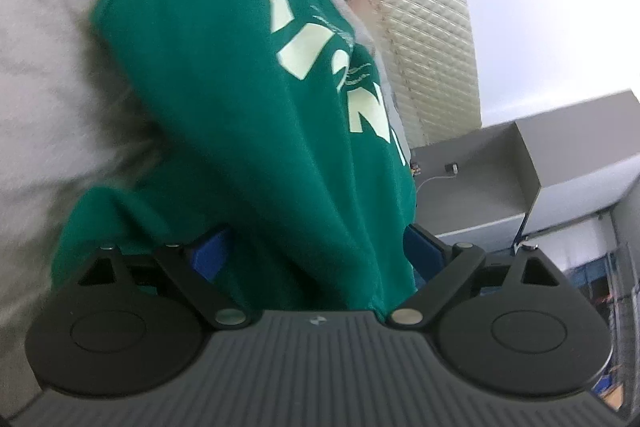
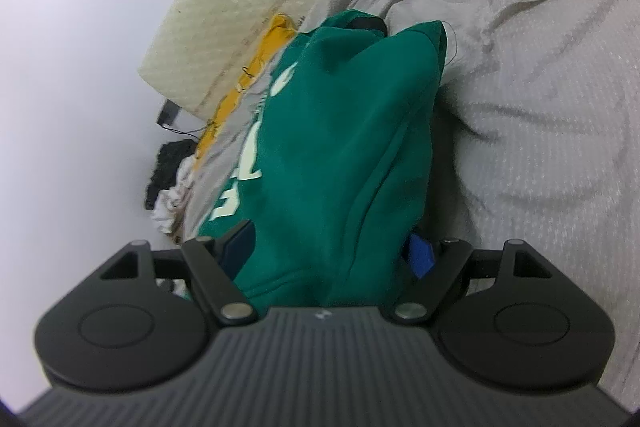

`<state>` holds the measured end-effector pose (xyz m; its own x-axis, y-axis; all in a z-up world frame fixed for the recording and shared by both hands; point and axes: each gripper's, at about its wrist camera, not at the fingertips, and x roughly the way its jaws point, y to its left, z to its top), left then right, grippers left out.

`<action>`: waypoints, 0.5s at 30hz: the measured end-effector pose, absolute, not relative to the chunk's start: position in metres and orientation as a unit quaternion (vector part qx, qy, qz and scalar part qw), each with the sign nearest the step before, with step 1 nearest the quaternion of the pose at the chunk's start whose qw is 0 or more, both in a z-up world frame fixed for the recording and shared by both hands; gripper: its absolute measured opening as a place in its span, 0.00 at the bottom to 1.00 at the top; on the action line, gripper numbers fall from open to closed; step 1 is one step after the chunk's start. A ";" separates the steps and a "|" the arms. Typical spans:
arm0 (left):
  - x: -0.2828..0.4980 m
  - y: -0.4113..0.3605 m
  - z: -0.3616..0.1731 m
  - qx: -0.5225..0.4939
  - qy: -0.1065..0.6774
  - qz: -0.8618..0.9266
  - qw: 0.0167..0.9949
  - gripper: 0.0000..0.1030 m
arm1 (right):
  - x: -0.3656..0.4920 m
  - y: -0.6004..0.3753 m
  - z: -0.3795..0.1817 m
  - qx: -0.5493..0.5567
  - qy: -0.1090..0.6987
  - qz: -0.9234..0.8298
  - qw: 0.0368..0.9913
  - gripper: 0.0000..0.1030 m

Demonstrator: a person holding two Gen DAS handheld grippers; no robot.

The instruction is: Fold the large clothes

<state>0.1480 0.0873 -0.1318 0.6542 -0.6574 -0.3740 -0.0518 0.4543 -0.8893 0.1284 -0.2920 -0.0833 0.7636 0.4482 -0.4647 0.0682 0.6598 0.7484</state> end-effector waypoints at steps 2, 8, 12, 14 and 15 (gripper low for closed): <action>0.160 0.081 -0.132 -0.466 0.367 -0.194 0.781 0.91 | 0.137 -0.290 -0.087 0.391 0.327 0.105 0.854 0.78; 0.182 0.064 -0.144 -0.427 0.392 -0.180 0.795 0.91 | 0.157 -0.286 -0.102 0.414 0.331 0.131 0.838 0.78; 0.188 0.056 -0.145 -0.407 0.391 -0.191 0.803 0.90 | 0.155 -0.287 -0.092 0.445 0.275 0.208 0.826 0.78; 0.187 0.054 -0.143 -0.399 0.383 -0.197 0.810 0.87 | 0.154 -0.283 -0.086 0.422 0.261 0.214 0.841 0.78; 0.187 0.053 -0.141 -0.391 0.380 -0.196 0.815 0.76 | 0.155 -0.282 -0.086 0.416 0.262 0.213 0.844 0.78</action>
<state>0.1868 0.0534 -0.1414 0.6345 -0.6163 -0.4664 0.0221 0.6177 -0.7861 0.1545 -0.2816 -0.0860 0.7718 0.5775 -0.2662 -0.1414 0.5640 0.8136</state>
